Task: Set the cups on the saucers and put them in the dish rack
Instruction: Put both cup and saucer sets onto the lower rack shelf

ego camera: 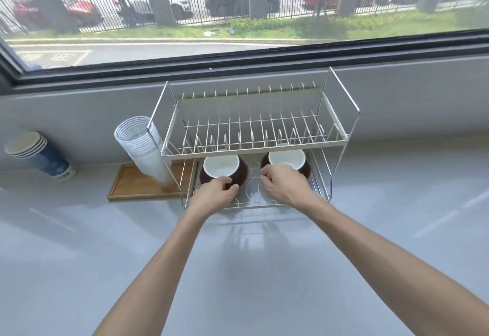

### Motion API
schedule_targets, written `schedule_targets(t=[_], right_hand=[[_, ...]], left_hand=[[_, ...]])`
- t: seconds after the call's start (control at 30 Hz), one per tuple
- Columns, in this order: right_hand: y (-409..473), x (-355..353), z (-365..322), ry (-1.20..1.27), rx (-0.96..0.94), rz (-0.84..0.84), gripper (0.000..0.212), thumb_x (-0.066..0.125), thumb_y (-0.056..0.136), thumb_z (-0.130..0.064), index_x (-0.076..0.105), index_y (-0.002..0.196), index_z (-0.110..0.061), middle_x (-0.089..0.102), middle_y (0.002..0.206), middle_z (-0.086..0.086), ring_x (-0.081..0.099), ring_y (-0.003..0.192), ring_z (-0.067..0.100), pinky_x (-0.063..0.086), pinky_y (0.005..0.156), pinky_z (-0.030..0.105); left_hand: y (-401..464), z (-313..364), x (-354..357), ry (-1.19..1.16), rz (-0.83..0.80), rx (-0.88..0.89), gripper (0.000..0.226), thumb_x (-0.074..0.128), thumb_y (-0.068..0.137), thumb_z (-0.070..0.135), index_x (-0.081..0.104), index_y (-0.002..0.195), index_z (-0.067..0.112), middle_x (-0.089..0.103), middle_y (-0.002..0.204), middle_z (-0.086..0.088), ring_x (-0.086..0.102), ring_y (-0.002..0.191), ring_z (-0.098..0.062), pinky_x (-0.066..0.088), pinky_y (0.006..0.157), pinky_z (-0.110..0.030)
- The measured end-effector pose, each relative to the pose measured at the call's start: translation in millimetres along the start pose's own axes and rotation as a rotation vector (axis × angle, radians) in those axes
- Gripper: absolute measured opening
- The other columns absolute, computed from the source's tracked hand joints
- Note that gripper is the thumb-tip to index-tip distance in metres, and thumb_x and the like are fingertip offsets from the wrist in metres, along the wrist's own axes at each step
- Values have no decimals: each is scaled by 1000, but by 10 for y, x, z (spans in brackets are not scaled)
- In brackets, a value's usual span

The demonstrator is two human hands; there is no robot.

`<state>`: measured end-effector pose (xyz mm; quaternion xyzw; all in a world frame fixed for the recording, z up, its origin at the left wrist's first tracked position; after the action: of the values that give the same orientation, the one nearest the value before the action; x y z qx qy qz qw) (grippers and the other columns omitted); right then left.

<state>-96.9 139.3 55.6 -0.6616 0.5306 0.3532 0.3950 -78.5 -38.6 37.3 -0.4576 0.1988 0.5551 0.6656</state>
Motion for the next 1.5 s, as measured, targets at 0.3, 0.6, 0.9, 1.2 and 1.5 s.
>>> schedule_targets(t=[0.3, 0.6, 0.9, 1.2, 1.5], right_hand=[[-306, -326, 449, -301, -26, 196, 29, 40, 98, -29, 58, 117, -18, 64, 116, 6, 59, 108, 32, 48, 76, 40], [-148, -340, 656, -315, -55, 288, 35, 46, 96, -25, 52, 129, -15, 52, 136, 10, 48, 125, 30, 49, 85, 41], [298, -223, 826, -103, 82, 302, 42, 37, 100, -32, 50, 133, -9, 55, 133, 14, 49, 121, 34, 44, 97, 42], [678, -26, 1100, 364, 253, 252, 39, 36, 102, -29, 47, 135, -12, 50, 140, 12, 42, 132, 34, 34, 109, 45], [711, 152, 1368, 587, 364, 222, 42, 30, 103, -20, 45, 142, -21, 48, 146, 7, 41, 135, 28, 34, 112, 42]], left_hand=[[-134, 614, 299, 319, 56, 151, 40, 42, 97, 48, 59, 123, 23, 67, 126, -8, 60, 119, -36, 48, 99, -45], [57, 967, 395, 313, 220, 273, 51, 42, 101, 44, 47, 147, 25, 55, 145, -4, 57, 127, -31, 47, 96, -45], [578, 839, 515, -114, 184, 7, 49, 41, 99, 49, 59, 130, 15, 64, 134, -10, 58, 122, -35, 44, 97, -43], [933, 728, 755, -354, 137, -92, 66, 39, 98, 61, 57, 133, 9, 60, 136, -14, 55, 127, -36, 41, 103, -41], [1021, 656, 989, -569, 48, -150, 62, 39, 93, 59, 62, 119, 7, 66, 121, -18, 63, 112, -36, 51, 95, -45]])
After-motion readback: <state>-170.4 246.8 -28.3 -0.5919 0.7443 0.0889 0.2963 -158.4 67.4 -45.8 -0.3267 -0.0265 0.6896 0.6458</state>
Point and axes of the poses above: each hand's wrist, its own y-axis towards the middle knuckle, its own x-axis out of the palm, z = x × y, the point moved 8 cm from there along y, towards the middle knuckle
